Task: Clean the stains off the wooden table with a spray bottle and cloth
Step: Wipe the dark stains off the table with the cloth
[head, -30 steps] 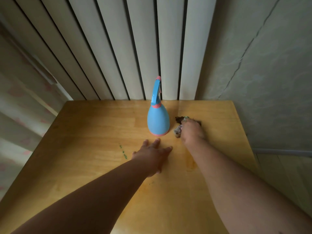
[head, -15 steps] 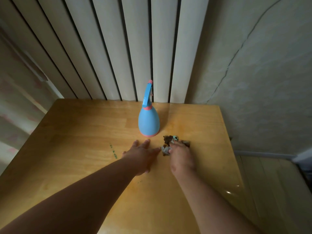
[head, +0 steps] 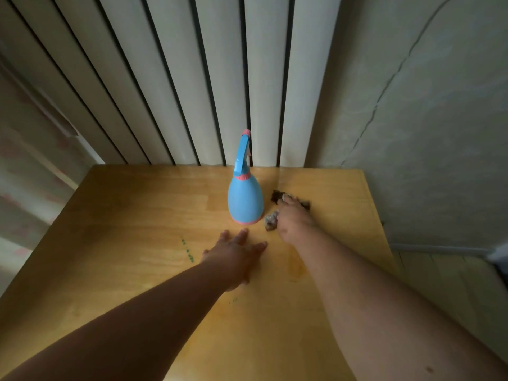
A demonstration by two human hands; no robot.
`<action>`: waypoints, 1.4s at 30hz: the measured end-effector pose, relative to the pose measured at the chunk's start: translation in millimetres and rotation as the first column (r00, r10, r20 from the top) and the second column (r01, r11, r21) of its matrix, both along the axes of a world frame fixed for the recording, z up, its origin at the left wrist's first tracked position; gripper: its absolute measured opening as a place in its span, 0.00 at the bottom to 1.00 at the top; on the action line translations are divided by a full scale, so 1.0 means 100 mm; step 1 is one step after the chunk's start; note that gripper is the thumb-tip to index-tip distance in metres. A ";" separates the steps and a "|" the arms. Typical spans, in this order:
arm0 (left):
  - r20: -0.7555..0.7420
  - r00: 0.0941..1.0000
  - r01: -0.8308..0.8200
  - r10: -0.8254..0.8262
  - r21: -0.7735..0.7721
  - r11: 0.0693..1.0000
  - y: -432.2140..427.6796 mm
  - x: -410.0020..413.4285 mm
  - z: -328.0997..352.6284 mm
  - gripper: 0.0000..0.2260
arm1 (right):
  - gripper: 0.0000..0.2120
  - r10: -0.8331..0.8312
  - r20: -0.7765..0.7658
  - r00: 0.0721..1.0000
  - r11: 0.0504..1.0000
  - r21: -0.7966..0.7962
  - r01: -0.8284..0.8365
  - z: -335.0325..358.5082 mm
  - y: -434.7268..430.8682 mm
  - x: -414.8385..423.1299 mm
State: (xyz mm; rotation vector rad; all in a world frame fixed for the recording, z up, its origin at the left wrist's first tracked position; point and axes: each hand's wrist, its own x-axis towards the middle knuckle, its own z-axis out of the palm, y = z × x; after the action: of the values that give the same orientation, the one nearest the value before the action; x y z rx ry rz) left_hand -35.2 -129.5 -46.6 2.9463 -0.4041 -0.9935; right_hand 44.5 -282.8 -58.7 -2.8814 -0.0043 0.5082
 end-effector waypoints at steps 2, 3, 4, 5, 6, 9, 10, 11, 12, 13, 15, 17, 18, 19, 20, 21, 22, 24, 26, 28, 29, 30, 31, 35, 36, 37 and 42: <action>0.004 1.000 0.007 -0.007 0.001 1.000 -0.01 0.00 0.02 0.42 | 0.28 0.002 0.046 0.999 1.000 0.011 -0.003 -0.05 -0.03 -0.11; 0.006 1.000 0.006 -0.006 0.002 1.000 -0.02 0.00 0.02 0.42 | 0.28 0.005 0.065 0.998 1.000 0.023 -0.007 -0.08 -0.04 -0.17; 0.004 1.000 0.003 -0.003 0.003 1.000 -0.01 0.01 0.03 0.42 | 0.27 0.006 0.072 0.997 0.999 0.039 -0.009 -0.11 -0.05 -0.24; 0.000 1.000 0.000 0.000 0.004 1.000 -0.01 0.01 0.02 0.41 | 0.27 0.005 0.070 0.998 0.998 0.056 -0.009 -0.13 -0.07 -0.31; -0.002 1.000 0.002 -0.002 0.006 1.000 -0.01 0.02 0.01 0.41 | 0.27 0.001 0.064 0.998 0.997 0.071 -0.006 -0.12 -0.09 -0.37; 0.010 1.000 0.013 -0.013 0.010 1.000 0.01 0.03 -0.04 0.42 | 0.28 -0.027 0.055 0.998 0.992 0.123 0.020 -0.10 -0.17 -0.55; 0.015 1.000 0.016 -0.016 0.012 1.000 0.02 0.03 -0.06 0.42 | 0.29 -0.036 0.060 0.998 0.990 0.138 0.028 -0.10 -0.19 -0.62; 0.019 1.000 0.016 -0.016 0.013 1.000 0.02 0.04 -0.08 0.42 | 0.29 -0.047 0.069 0.997 0.988 0.151 0.036 -0.11 -0.20 -0.70; 0.021 1.000 0.015 -0.015 0.012 1.000 0.03 0.04 -0.10 0.42 | 0.30 -0.064 0.078 0.995 0.985 0.165 0.050 -0.11 -0.21 -0.79; 0.025 1.000 0.015 -0.015 0.011 1.000 0.03 0.05 -0.11 0.43 | 0.30 -0.086 0.088 0.992 0.982 0.177 0.069 -0.11 -0.21 -0.88; 0.037 0.999 0.016 -0.016 0.014 1.000 0.04 0.06 -0.15 0.43 | 0.30 -0.117 0.102 0.988 0.975 0.203 0.095 -0.11 -0.21 -1.04; 0.041 0.999 0.012 -0.012 0.018 1.000 0.06 0.06 -0.17 0.44 | 0.30 -0.135 0.119 0.984 0.969 0.224 0.106 -0.14 -0.20 -1.20; 0.045 0.999 0.015 -0.016 0.023 1.000 0.06 0.05 -0.16 0.44 | 0.30 -0.143 0.137 0.980 0.967 0.229 0.109 -0.16 -0.19 -1.28; 0.046 0.999 0.019 -0.020 0.029 0.999 0.05 0.04 -0.16 0.44 | 0.29 -0.151 0.155 0.976 0.966 0.233 0.112 -0.19 -0.18 -1.35; 0.045 0.999 0.019 -0.020 0.031 0.999 0.05 0.03 -0.15 0.44 | 0.28 -0.160 0.169 0.973 0.964 0.237 0.118 -0.22 -0.16 -1.40; 0.046 0.999 0.016 -0.018 0.028 0.999 0.05 0.02 -0.14 0.43 | 0.28 -0.169 0.175 0.970 0.963 0.239 0.125 -0.23 -0.15 -1.43; 0.047 0.999 0.016 -0.016 0.021 1.000 0.04 0.02 -0.14 0.43 | 0.27 -0.166 0.180 0.970 0.964 0.236 0.121 -0.22 -0.16 -1.43; 0.050 0.999 0.011 -0.011 0.012 1.000 0.05 0.02 -0.14 0.43 | 0.27 -0.125 0.195 0.973 0.973 0.215 0.082 -0.21 -0.18 -1.37; 0.045 0.999 0.006 -0.006 0.006 1.000 0.05 0.03 -0.14 0.43 | 0.27 -0.084 0.194 0.977 0.980 0.195 0.046 -0.19 -0.21 -1.28; 0.041 0.999 0.011 -0.011 0.002 1.000 0.04 0.03 -0.14 0.43 | 0.28 -0.073 0.191 0.979 0.983 0.181 0.038 -0.17 -0.23 -1.19; 0.041 0.999 0.015 -0.015 0.000 1.000 0.04 0.03 -0.14 0.43 | 0.27 -0.081 0.196 0.977 0.983 0.179 0.045 -0.17 -0.23 -1.14; 0.044 0.999 0.018 -0.018 -0.001 1.000 0.04 0.03 -0.14 0.43 | 0.26 -0.094 0.205 0.974 0.982 0.179 0.057 -0.17 -0.23 -1.09; 0.044 0.999 0.019 -0.019 0.001 1.000 0.04 0.03 -0.14 0.43 | 0.26 -0.107 0.215 0.971 0.981 0.180 0.068 -0.18 -0.22 -1.03; 0.052 0.998 0.038 -0.038 0.011 0.999 0.06 0.05 -0.15 0.43 | 0.25 -0.126 0.217 0.968 0.981 0.171 0.089 -0.26 -0.16 -0.87; 0.053 0.998 0.041 -0.041 0.010 0.999 0.07 0.05 -0.16 0.43 | 0.25 -0.128 0.209 0.970 0.982 0.167 0.094 -0.27 -0.15 -0.84; 0.052 0.998 0.036 -0.036 0.003 0.999 0.07 0.05 -0.16 0.43 | 0.26 -0.125 0.199 0.972 0.983 0.157 0.094 -0.27 -0.13 -0.81; 0.058 0.998 0.031 -0.030 -0.023 0.999 0.07 0.05 -0.20 0.43 | 0.26 -0.100 0.196 0.976 0.992 0.091 0.083 -0.23 -0.07 -0.54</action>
State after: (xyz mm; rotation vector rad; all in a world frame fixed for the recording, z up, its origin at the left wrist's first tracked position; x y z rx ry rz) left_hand -29.9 -122.6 -66.5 2.9624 -0.4603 -0.9017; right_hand -9.7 -289.6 -82.0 -2.8224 0.0736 0.1948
